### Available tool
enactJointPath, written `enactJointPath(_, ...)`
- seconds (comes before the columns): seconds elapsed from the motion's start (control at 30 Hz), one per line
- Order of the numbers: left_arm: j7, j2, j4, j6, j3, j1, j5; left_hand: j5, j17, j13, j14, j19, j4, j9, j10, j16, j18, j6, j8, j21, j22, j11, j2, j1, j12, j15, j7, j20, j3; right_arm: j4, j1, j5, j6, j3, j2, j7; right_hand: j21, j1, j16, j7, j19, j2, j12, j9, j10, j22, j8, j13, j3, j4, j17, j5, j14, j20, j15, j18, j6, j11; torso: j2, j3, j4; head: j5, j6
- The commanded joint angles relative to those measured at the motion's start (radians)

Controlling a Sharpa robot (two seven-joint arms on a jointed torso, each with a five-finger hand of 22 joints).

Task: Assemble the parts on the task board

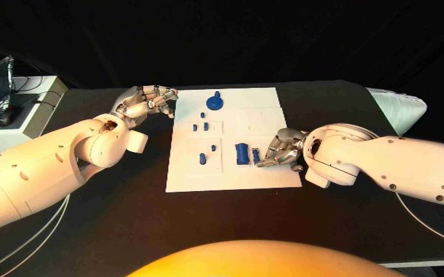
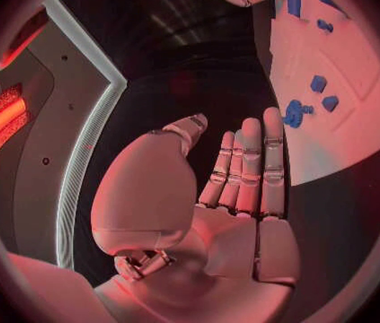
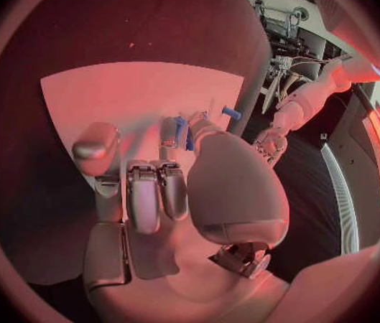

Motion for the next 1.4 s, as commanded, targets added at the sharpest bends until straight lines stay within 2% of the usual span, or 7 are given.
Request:
enactJointPath(0.03,0.005,0.002,0.002,0.016,0.001,-0.001,-0.003,-0.002,-0.001,-0.001,0.0,0.006,0.007,-0.002,-0.007,0.003,0.005,-0.007,0.001,-0.006,-0.001,0.001,0.01,0.002,-0.003,0.001,0.002,-0.001,-0.001,-0.007,-0.005,-0.02,0.004,0.0,0.007,0.005,0.004,0.008,0.0,-0.006,0.0,0.006,0.006,0.009,0.098,0.001,0.011,0.254,-0.003,0.001,0.241,-0.004,0.101,-0.009,-0.007,-0.007,0.003,-0.008,0.0,-0.0008,0.0015,0.0,0.0)
enactJointPath(0.13,0.005,0.001,0.002,0.016,0.001,-0.001,-0.003,-0.002,-0.001,-0.001,0.0,0.006,0.007,-0.002,-0.007,0.003,0.005,-0.007,0.001,-0.006,-0.001,0.001,0.01,0.002,-0.003,0.001,0.002,-0.001,-0.001,-0.016,-0.008,-0.024,-0.007,0.0,0.014,-0.004,0.005,0.008,0.0,-0.008,0.001,0.013,0.008,0.014,0.099,0.002,0.017,0.256,-0.001,0.002,0.241,-0.003,0.101,-0.01,-0.008,-0.007,0.001,-0.009,0.0,-0.001,0.0021,0.0,-0.001)
enactJointPath(0.33,0.004,0.001,0.002,0.015,0.001,-0.001,-0.004,-0.002,-0.001,-0.001,0.0,0.006,0.007,-0.002,-0.007,0.003,0.005,-0.007,0.001,-0.006,-0.001,0.001,0.01,0.002,-0.003,0.001,0.002,-0.001,-0.001,-0.036,-0.013,-0.035,-0.027,0.0,0.03,-0.014,0.006,0.0,0.0,-0.011,0.003,0.047,0.014,0.03,0.102,0.005,0.037,0.26,0.012,0.002,0.242,0.006,0.101,-0.013,-0.012,-0.008,-0.009,-0.013,0.001,-0.0013,0.002,0.002,-0.002)
enactJointPath(0.67,0.002,0.0,0.002,0.014,0.001,-0.001,-0.004,-0.002,-0.001,-0.001,0.0,0.006,0.009,-0.002,-0.009,0.003,0.005,-0.007,0.002,-0.007,-0.002,0.001,0.01,0.003,-0.003,0.001,0.002,0.0,-0.003,-0.078,-0.015,-0.043,-0.04,0.0,0.054,-0.02,0.008,0.002,0.001,-0.013,0.004,0.058,0.016,0.036,0.102,0.007,0.044,0.26,0.02,0.0,0.244,0.013,0.102,-0.014,-0.013,-0.008,-0.014,-0.014,0.001,0.0002,0.001,0.006,-0.006)
enactJointPath(0.87,0.002,0.0,0.002,0.014,0.001,-0.001,-0.004,-0.002,-0.001,-0.001,0.0,0.006,0.009,-0.002,-0.009,0.003,0.005,-0.007,0.002,-0.007,-0.002,0.001,0.01,0.003,-0.003,0.001,0.002,0.0,-0.003,-0.1,-0.015,-0.055,-0.031,0.0,0.065,-0.019,0.007,0.021,0.001,-0.015,0.004,0.049,0.015,0.043,0.102,0.008,0.052,0.26,0.027,-0.005,0.244,0.008,0.101,-0.016,-0.014,-0.008,-0.022,-0.016,0.0,0.0001,-0.0006,0.008,-0.006)
enactJointPath(1.2,0.001,0.001,0.002,0.015,0.001,-0.001,-0.004,-0.002,-0.001,-0.001,0.0,0.006,0.009,-0.002,-0.009,0.003,0.005,-0.007,0.002,-0.007,-0.002,0.001,0.01,0.003,-0.003,0.001,0.002,0.0,-0.003,-0.111,-0.021,-0.056,-0.017,0.0,0.077,-0.012,0.003,0.03,0.001,-0.015,0.004,0.037,0.014,0.047,0.102,0.007,0.057,0.26,0.028,-0.006,0.243,0.002,0.101,-0.016,-0.015,-0.008,-0.026,-0.016,0.0,-0.0004,0.0007,0.006,-0.007)
enactJointPath(1.4,0.001,0.001,0.002,0.016,0.001,-0.001,-0.005,-0.002,-0.001,-0.001,0.0,0.007,0.009,-0.002,-0.009,0.003,0.005,-0.007,0.002,-0.007,-0.002,0.001,0.011,0.004,-0.003,0.001,0.002,0.0,-0.003,-0.118,-0.023,-0.05,-0.002,0.0,0.08,-0.007,-0.004,0.058,0.0,-0.015,0.003,0.02,0.013,0.051,0.101,0.006,0.065,0.259,0.032,-0.008,0.241,-0.024,0.101,-0.017,-0.015,-0.007,-0.032,-0.017,0.0,-0.0012,0.0004,0.006,-0.007)
